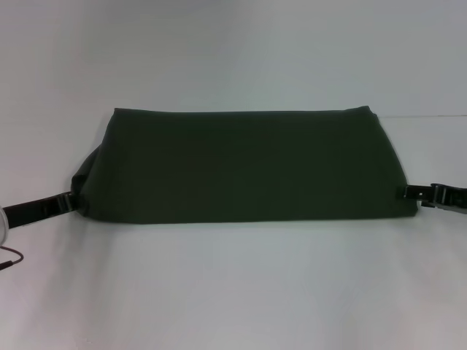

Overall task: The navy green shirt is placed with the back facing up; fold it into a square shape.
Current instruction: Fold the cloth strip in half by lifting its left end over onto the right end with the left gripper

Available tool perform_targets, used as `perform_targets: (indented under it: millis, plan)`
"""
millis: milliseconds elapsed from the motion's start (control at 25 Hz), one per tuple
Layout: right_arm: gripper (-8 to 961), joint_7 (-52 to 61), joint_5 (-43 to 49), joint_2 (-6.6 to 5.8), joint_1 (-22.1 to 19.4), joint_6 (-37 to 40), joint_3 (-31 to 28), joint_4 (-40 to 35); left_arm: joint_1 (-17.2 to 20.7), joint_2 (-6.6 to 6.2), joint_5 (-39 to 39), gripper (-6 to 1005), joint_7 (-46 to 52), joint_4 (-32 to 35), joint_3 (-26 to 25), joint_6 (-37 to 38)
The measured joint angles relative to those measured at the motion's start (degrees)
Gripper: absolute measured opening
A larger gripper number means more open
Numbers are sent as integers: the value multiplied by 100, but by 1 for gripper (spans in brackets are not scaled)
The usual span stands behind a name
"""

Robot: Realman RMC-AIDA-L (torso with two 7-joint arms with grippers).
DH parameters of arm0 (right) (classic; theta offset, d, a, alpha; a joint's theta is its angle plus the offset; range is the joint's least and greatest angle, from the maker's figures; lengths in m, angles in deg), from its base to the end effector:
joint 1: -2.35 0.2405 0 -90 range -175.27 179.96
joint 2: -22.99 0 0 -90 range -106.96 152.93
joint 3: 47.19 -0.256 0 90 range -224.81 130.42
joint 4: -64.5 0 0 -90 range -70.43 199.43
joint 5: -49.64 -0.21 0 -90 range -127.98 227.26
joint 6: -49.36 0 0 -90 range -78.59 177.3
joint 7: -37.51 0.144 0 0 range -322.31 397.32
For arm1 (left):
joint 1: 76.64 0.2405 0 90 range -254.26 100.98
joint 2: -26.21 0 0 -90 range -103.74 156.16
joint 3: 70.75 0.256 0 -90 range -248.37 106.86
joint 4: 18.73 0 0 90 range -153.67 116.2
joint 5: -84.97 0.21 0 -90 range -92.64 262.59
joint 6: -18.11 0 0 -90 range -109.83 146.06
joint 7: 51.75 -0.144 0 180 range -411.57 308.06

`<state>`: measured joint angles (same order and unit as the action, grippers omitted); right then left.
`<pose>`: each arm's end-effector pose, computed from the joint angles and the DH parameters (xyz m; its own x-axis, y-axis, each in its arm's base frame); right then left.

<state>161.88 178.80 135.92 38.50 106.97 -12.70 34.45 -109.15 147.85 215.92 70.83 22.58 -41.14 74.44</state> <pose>0.3354 0.3955 0.0385 0.2647 -0.7711 -0.5790 -0.9565 -0.1334 -0.2595 -0.3310 0.3818 0.0247 0.2672 0.7062 0.6557 0.9560 -0.1087 -0.2725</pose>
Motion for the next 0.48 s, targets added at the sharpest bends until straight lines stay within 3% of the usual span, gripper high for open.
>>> perform_targets:
  millis: [480]
  plan:
    - [736,-27,-10,64,101,-179,110,130,0,-8,0,4,-5,-15,0,-17]
